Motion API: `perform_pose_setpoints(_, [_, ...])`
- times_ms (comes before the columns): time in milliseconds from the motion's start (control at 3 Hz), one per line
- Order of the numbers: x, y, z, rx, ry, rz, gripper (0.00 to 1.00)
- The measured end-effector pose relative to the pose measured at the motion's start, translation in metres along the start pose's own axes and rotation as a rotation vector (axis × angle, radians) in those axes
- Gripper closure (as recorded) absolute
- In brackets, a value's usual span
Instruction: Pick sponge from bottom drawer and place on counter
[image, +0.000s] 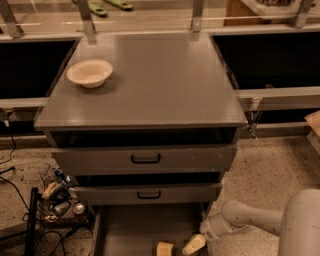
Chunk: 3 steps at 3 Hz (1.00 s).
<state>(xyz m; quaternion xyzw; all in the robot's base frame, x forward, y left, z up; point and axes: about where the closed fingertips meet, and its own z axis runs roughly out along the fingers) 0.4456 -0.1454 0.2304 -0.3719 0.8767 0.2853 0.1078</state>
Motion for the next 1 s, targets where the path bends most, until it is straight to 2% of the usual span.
perform_pose_setpoints(333, [0.024, -0.055, -0.075, 0.091, -0.036, 0.112, 0.0])
perform_pose_setpoints(667, [0.048, -0.096, -0.115, 0.119, -0.067, 0.211, 0.0])
perform_pose_setpoints(1000, [0.043, -0.101, -0.119, 0.128, -0.075, 0.204, 0.0])
